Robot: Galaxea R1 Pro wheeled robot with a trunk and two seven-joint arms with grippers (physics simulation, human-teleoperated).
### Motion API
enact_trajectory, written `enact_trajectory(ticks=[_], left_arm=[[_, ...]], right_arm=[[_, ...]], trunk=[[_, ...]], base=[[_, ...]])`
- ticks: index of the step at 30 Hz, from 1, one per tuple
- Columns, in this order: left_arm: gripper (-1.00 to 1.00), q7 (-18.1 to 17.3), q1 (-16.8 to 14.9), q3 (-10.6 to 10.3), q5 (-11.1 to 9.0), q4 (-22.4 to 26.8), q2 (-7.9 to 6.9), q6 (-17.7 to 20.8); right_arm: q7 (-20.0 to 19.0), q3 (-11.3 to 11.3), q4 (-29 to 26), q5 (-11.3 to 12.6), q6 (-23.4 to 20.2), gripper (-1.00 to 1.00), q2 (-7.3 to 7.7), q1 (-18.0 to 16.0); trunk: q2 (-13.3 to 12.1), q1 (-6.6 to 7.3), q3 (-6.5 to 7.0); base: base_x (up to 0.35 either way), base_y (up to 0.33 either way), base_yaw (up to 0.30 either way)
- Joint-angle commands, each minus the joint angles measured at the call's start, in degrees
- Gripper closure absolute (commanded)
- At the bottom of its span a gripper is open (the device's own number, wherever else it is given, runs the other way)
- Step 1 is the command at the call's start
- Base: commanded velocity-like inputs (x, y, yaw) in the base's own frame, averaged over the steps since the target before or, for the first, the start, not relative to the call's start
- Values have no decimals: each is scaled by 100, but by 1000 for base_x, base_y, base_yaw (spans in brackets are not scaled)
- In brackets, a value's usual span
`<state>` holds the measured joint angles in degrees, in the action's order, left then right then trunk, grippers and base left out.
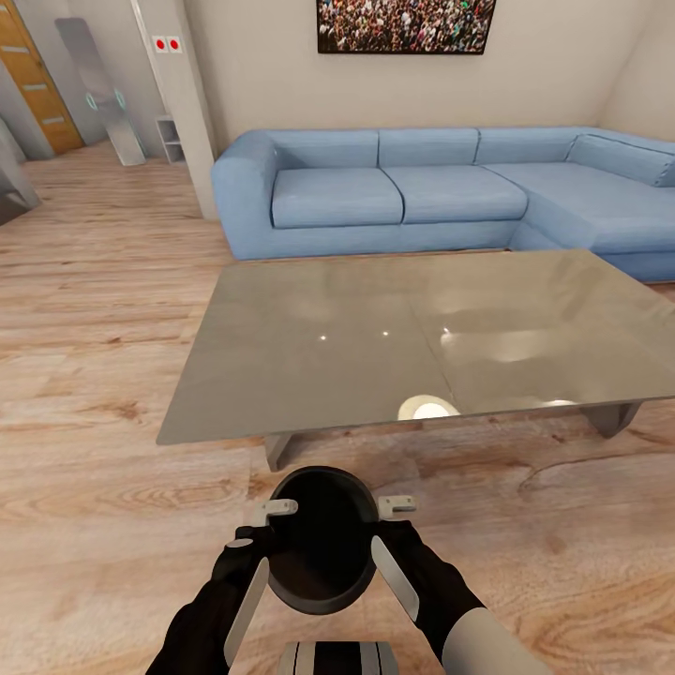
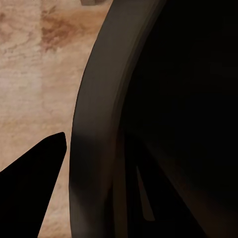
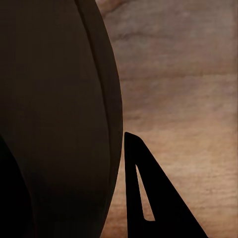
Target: Place each of the two pumpkins and all three candles from the living room inside a cabinet in the living room (use any cabinet), then make sure every cabinet is closed, and position the cauldron so it is next to a table in the living room.
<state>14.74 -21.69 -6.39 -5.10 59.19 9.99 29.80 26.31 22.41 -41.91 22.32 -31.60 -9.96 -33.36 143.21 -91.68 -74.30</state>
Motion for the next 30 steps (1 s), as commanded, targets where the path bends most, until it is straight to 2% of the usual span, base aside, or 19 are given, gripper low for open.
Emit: enact_trajectory(ticks=[1,10,19,30], left_arm=[[100,64,-2,-23,-237,-4,1,-3],[100,64,-2,-21,-237,-4,1,-1],[100,64,-2,-28,-237,-4,1,0],[100,64,-2,-29,-237,-4,1,0]], right_arm=[[-3,457,-36,124,58,100,-3,-4],[-2,457,-36,124,58,100,-3,-4],[-3,457,-36,124,58,100,-3,-4],[-3,457,-36,124,58,100,-3,-4]], trunk=[[2,2,-4],[2,2,-4],[2,2,-4],[18,-27,-248]], base=[[29,0,0],[113,0,0],[13,0,0],[0,0,0]])
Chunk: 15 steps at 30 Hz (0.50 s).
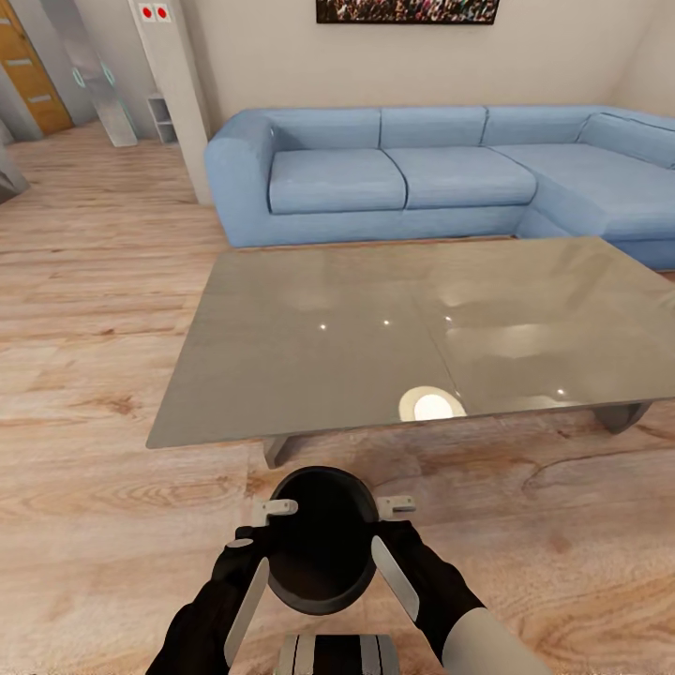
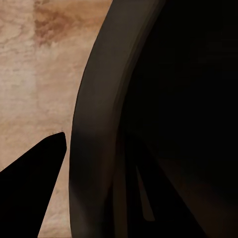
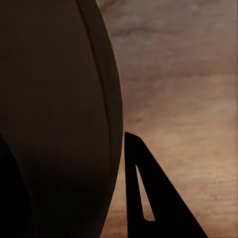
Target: Place each of the two pumpkins and all three candles from the living room inside a cabinet in the living room (use any cabinet), then make sure every cabinet is closed, and position the cauldron so it is next to a table in the living room.
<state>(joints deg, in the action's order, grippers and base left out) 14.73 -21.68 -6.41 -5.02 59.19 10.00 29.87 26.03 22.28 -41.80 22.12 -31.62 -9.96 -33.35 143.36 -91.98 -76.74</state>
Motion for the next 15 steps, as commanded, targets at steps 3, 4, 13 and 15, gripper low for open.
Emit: enact_trajectory(ticks=[3,4,13,15], left_arm=[[100,65,-3,-26,-245,-4,0,-7],[100,65,-3,-26,-245,-4,0,-7],[100,58,-3,-27,-245,-4,0,-22],[100,57,-3,-27,-245,-4,0,-24]], right_arm=[[25,471,-48,143,60,100,-3,-5],[25,471,-48,143,60,100,-3,-5],[25,471,-48,143,60,100,-3,-5],[25,471,-48,143,60,100,-3,-5]], trunk=[[6,-6,-71],[8,-8,-93],[11,-13,-138],[11,-13,-138]], base=[[0,0,0],[0,0,0],[3,0,0],[193,0,0]])
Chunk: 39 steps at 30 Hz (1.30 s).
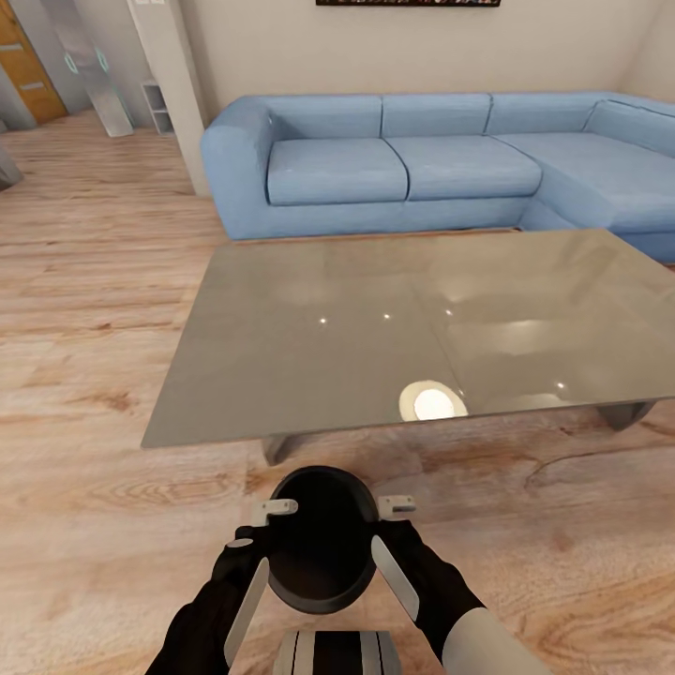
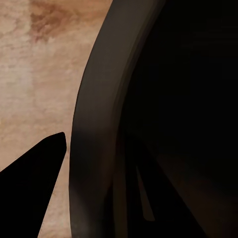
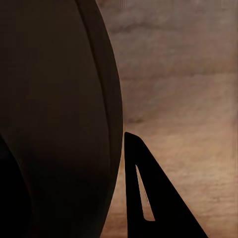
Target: Place each of the two pumpkins and all three candles from the living room inside a cabinet in the living room (use any cabinet), then make sure every cabinet is closed, and position the cauldron so it is next to a table in the living room.
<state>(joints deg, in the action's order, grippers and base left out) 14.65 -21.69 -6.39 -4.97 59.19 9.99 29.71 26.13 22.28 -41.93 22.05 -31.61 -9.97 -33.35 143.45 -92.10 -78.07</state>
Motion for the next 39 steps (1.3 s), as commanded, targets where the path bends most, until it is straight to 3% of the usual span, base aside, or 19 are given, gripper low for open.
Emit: enact_trajectory(ticks=[1,20,28,39], left_arm=[[100,65,-2,-28,-250,-4,1,-8],[100,67,-2,-28,-250,-4,1,0],[100,68,-2,-28,-250,-4,1,0],[100,65,-2,-28,-249,-4,1,0]], right_arm=[[15,470,-34,151,59,100,-2,-5],[15,470,-34,151,64,100,-2,-5],[15,470,-34,151,188,100,-2,-5],[15,470,-34,151,191,100,-2,-5]], trunk=[[2,-1,-4],[2,-1,-4],[9,-14,-115],[9,-14,-115]], base=[[226,0,0],[58,3,0],[0,0,0],[35,0,0]])
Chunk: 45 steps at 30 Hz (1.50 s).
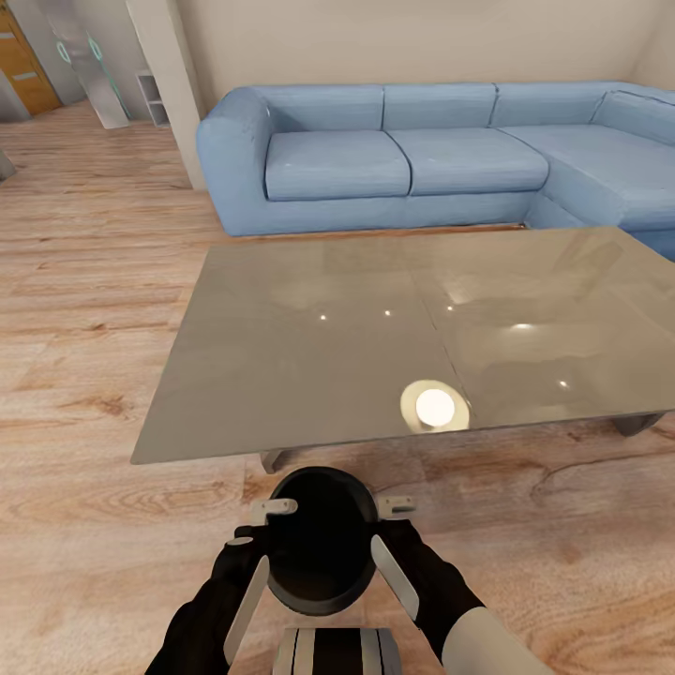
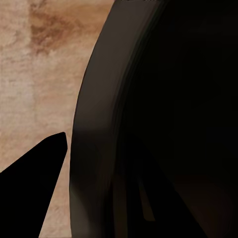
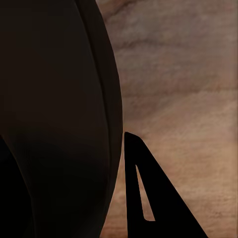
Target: Place each of the two pumpkins and all three candles from the living room inside a cabinet in the living room (use any cabinet), then make sure every cabinet is closed, and position the cauldron so it is next to a table in the living room.
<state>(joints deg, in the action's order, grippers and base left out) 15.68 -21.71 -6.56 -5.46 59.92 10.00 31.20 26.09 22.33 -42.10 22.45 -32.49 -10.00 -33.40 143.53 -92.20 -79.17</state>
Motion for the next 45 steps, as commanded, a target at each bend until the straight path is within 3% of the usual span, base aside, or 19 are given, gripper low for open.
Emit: enact_trajectory(ticks=[1,20,21,25,26,36,45], left_arm=[[100,-38,0,-12,-200,-77,0,-149],[100,-38,0,-12,-200,-77,0,-158],[-100,-39,0,-12,-200,-77,0,-157],[-100,-32,0,-12,-201,-77,0,-151],[-100,-32,0,-12,-201,-77,0,-150],[-100,-31,0,-12,-201,-69,0,-149],[-100,-24,0,-12,-201,-68,0,-118]], right_arm=[[19,465,-17,110,278,100,0,0],[19,465,-17,110,278,100,0,0],[19,465,-17,110,278,100,0,0],[19,465,-17,110,278,100,0,0],[19,465,-17,110,278,-100,0,0],[19,465,-17,110,278,-100,0,0],[19,465,-17,110,278,-100,0,0]], trunk=[[1,-4,-6],[1,-4,-6],[1,-4,-6],[1,-4,-6],[1,-4,-6],[1,-4,-6],[-11,19,194]], base=[[80,0,0],[17,0,0],[0,0,0],[0,0,0],[0,0,0],[0,0,0],[0,0,0]])
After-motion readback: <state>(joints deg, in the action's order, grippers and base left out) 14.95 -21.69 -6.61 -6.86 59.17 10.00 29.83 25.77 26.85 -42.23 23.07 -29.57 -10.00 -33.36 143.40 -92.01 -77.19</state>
